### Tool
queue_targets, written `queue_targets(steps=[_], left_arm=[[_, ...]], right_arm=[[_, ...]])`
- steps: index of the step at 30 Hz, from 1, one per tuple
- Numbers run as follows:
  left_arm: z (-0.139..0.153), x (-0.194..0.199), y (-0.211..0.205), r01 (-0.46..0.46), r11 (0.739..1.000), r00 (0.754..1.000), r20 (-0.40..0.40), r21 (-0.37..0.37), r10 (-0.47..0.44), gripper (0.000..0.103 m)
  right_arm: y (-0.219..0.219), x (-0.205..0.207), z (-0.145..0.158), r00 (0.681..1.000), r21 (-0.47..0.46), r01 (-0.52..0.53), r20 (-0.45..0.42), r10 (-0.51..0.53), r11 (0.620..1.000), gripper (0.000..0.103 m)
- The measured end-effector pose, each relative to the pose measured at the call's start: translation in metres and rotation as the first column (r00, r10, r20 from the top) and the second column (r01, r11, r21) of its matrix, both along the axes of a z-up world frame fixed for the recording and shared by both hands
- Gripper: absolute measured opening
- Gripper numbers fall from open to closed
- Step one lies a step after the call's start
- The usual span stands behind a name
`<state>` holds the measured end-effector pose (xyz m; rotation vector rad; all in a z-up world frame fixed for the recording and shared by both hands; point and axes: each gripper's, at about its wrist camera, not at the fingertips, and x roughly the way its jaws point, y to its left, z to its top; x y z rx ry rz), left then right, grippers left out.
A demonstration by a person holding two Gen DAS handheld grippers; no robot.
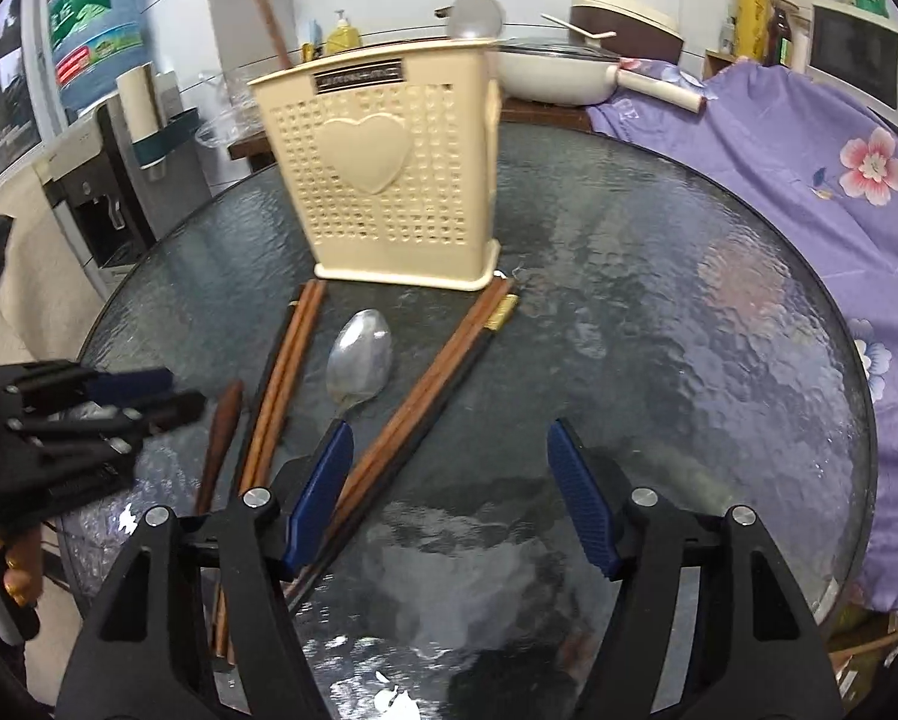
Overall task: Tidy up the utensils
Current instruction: 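Grasp the brown wooden-handled spoon by its handle with the left tool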
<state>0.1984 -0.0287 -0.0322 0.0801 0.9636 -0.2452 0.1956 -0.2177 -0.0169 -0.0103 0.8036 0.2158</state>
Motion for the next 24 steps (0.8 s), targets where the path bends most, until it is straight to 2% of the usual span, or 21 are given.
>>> queue_targets(steps=[4, 10, 14, 16, 24], left_arm=[[-0.004, -0.002, -0.005, -0.008, 1.0, 1.0, -0.007, -0.001, 0.008, 0.026], [-0.002, 0.0, -0.012, 0.0, 1.0, 0.999, -0.032, -0.028, -0.001, 0.025], [-0.007, -0.002, -0.02, 0.015, 1.0, 0.999, -0.044, -0.005, -0.015, 0.025], [-0.01, -0.002, -0.024, 0.021, 1.0, 0.999, -0.049, 0.006, -0.021, 0.019], [-0.011, 0.004, -0.025, 0.006, 1.0, 0.999, -0.044, 0.009, -0.006, 0.018]], right_arm=[[0.011, -0.003, 0.002, 1.0, -0.012, -0.025, 0.011, 0.025, 1.0, 0.067], [0.019, 0.006, 0.001, 1.0, -0.033, -0.028, 0.009, 0.028, 0.999, 0.064], [0.018, 0.012, 0.002, 1.0, -0.03, -0.015, 0.007, 0.016, 0.999, 0.064], [0.017, 0.012, 0.001, 1.0, -0.028, -0.014, 0.003, 0.014, 1.0, 0.063], [0.017, 0.015, 0.0, 1.0, -0.014, -0.022, -0.006, 0.022, 1.0, 0.063]])
